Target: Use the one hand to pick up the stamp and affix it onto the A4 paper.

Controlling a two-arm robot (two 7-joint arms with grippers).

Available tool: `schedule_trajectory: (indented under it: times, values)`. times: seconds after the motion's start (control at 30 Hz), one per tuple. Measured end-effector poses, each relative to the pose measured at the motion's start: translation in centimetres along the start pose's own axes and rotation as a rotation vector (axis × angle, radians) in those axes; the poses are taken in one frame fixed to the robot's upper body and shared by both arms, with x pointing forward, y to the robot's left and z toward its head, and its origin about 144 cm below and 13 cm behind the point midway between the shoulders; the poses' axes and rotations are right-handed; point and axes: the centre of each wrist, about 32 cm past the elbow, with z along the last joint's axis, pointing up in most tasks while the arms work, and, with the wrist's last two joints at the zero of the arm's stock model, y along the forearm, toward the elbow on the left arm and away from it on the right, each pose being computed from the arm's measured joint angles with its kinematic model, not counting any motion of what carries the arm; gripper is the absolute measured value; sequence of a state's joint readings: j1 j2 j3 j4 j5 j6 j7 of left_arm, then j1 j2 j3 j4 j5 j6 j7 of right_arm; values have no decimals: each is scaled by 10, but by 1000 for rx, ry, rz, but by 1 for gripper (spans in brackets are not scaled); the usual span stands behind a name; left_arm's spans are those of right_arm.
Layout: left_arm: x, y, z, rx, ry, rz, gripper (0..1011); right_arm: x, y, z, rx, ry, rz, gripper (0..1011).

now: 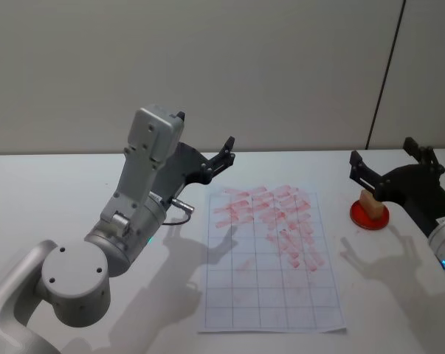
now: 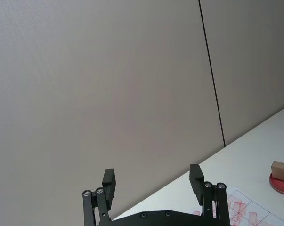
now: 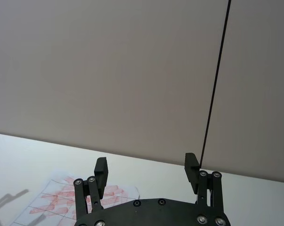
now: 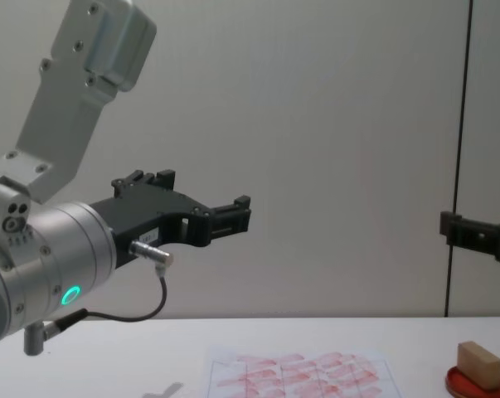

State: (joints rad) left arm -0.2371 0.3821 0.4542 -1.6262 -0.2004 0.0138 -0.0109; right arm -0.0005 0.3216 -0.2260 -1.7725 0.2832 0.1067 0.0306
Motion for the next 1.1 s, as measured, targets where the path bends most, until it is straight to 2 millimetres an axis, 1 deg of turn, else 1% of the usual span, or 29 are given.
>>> schedule_trajectory:
  times: [0.37, 0.67, 1.1]
  values:
    - [0, 0, 0, 0, 0, 0, 1001, 10, 16, 0, -88, -9, -50, 1001]
    - [0, 0, 0, 0, 0, 0, 1001, 21, 33, -7, -176, -14, -77, 1001]
    - [0, 0, 0, 0, 0, 0, 1001, 29, 50, -22, -275, -12, -77, 1001]
